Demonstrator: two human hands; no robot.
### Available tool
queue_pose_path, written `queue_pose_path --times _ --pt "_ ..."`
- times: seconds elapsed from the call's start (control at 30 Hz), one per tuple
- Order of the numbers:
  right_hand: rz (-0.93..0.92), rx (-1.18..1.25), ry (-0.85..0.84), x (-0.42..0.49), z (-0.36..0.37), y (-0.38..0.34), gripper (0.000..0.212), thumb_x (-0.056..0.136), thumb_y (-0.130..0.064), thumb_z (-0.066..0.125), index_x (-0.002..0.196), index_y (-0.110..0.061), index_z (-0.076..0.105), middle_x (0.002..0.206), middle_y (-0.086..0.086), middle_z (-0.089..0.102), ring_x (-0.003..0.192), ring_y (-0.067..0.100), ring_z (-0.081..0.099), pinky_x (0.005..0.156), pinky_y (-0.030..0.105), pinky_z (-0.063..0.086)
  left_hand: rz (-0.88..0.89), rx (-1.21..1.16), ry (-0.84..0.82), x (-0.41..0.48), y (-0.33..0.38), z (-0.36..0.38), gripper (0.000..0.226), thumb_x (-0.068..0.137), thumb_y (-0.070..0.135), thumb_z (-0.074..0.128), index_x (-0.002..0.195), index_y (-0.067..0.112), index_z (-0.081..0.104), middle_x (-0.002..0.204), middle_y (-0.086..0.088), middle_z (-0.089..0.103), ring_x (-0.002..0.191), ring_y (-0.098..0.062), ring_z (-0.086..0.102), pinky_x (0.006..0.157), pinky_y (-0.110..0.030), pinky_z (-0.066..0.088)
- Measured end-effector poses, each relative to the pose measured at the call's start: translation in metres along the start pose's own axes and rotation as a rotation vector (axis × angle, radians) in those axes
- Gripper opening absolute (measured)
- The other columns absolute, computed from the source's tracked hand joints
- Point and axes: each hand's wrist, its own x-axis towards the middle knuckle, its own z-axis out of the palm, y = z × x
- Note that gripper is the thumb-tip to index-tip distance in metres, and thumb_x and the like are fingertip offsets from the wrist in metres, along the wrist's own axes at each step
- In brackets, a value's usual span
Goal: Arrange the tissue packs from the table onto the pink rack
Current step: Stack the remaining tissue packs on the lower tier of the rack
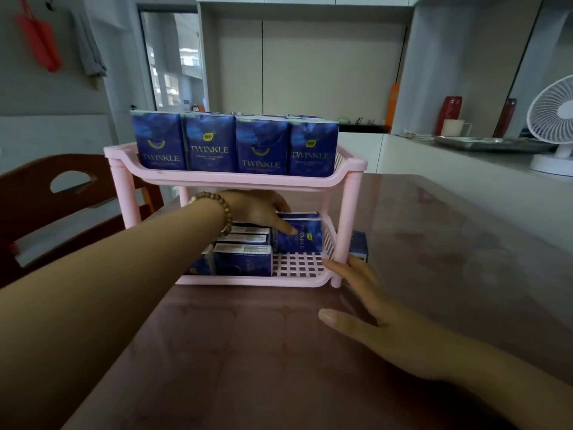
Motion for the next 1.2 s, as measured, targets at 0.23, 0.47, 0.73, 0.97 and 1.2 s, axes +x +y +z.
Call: queue_pose_path --times 0.23,0.47,0.73,0.97,1.2 --pt "-0.003 0.022 0.039 0.0 0.002 0.0 0.075 0.045 -0.1 0.03 0.113 -0.077 0.009 0.12 -0.06 -0.012 0.125 -0.023 0.011 0.11 0.022 0.024 0.012 -0.123 0.051 0.006 -0.004 0.001 0.06 0.082 0.032 0.069 0.134 0.015 0.044 0.138 -0.005 0.047 0.125 -0.021 0.046 0.096 -0.025 0.035" --pt "-0.017 0.015 0.047 0.0 0.002 0.004 0.074 0.049 -0.098 0.032 0.116 -0.074 0.011 0.12 -0.06 -0.01 0.109 -0.04 0.004 0.107 0.018 0.023 0.005 -0.069 0.001 0.006 -0.005 0.001 0.065 0.081 0.04 0.068 0.135 0.016 0.043 0.141 -0.002 0.046 0.127 -0.019 0.045 0.099 -0.026 0.035" --pt "0.016 0.048 -0.018 -0.005 -0.005 -0.004 0.077 0.063 -0.085 0.038 0.131 -0.064 0.01 0.134 -0.048 -0.007 0.124 -0.024 0.011 0.115 0.029 0.02 0.014 -0.07 0.048 -0.022 -0.005 0.0 0.073 0.086 0.053 0.054 0.145 0.019 0.029 0.151 0.001 0.032 0.137 -0.017 0.033 0.11 -0.027 0.023" --pt "0.089 0.075 -0.022 -0.014 -0.019 -0.03 0.075 0.075 -0.064 0.037 0.143 -0.043 0.014 0.154 -0.022 -0.007 0.141 0.004 0.008 0.118 0.034 0.014 0.187 0.057 0.259 -0.092 0.009 0.01 0.058 0.092 0.043 0.049 0.138 0.01 0.042 0.143 -0.009 0.045 0.13 -0.024 0.043 0.109 -0.031 0.033" --pt "0.128 0.038 -0.048 -0.052 -0.053 -0.052 0.066 0.071 -0.065 0.034 0.133 -0.043 0.038 0.137 -0.022 0.027 0.123 -0.004 0.027 0.102 0.016 0.021 0.272 0.011 0.227 -0.161 0.044 0.026 0.057 0.091 0.045 0.048 0.141 0.017 0.038 0.143 0.001 0.042 0.133 -0.016 0.034 0.105 -0.022 0.025"
